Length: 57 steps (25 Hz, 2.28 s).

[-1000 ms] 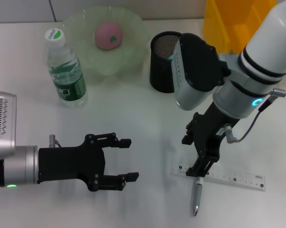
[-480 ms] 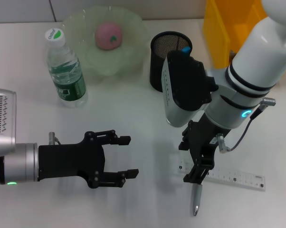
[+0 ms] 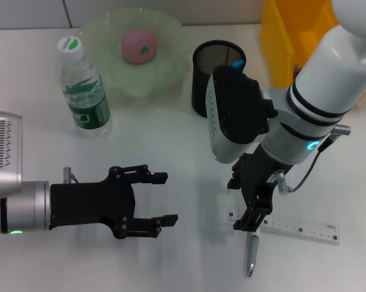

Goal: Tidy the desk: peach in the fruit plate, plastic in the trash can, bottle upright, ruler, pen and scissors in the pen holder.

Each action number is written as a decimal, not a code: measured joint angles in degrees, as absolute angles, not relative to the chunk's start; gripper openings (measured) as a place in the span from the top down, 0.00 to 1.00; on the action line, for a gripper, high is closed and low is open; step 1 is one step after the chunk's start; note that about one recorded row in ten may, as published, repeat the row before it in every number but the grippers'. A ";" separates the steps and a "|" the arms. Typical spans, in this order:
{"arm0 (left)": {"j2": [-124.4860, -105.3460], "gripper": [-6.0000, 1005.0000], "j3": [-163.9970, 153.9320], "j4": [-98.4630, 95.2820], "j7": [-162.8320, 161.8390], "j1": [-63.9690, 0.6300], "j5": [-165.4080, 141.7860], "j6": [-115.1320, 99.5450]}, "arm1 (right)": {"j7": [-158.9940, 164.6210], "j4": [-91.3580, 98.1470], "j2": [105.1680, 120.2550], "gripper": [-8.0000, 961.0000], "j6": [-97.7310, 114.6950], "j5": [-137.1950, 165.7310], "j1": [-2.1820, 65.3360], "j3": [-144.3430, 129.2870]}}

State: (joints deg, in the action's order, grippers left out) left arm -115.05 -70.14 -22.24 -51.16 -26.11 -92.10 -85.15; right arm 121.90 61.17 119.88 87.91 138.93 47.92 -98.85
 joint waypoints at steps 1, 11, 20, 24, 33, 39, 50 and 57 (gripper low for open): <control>-115.05 0.22 -70.14 -22.24 -51.19 -26.15 -92.11 -85.07 | 121.86 61.17 119.88 0.17 87.87 138.96 47.91 -98.89; -115.13 0.22 -70.05 -22.24 -51.55 -26.41 -92.11 -84.89 | 121.71 61.17 119.88 0.18 87.16 139.04 48.02 -100.32; -115.05 0.22 -70.04 -22.24 -52.03 -26.63 -92.11 -84.90 | 121.66 61.19 119.88 0.19 87.10 139.04 48.13 -100.37; -115.05 0.22 -70.04 -22.24 -52.03 -26.63 -92.11 -84.90 | 121.63 61.17 119.88 0.19 87.09 139.05 48.15 -100.37; -115.04 0.22 -69.87 -22.24 -52.03 -26.63 -92.11 -84.90 | 120.92 61.17 119.88 0.20 87.00 138.99 47.97 -101.48; -115.05 0.22 -69.83 -22.27 -52.48 -26.63 -92.10 -84.90 | 120.62 61.17 119.88 0.21 86.90 138.80 47.79 -102.66; -115.04 0.22 -69.18 -22.33 -52.73 -26.45 -92.11 -84.90 | 120.34 60.99 119.88 0.22 86.29 138.72 47.43 -103.26; -115.05 0.22 -69.17 -22.33 -52.74 -26.26 -92.11 -84.99 | 120.34 60.99 119.88 0.40 86.20 138.72 47.37 -103.30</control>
State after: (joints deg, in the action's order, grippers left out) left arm -115.05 -69.17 -22.33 -52.74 -26.26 -92.11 -84.99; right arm 120.34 60.99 119.88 86.20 138.72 47.37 -103.30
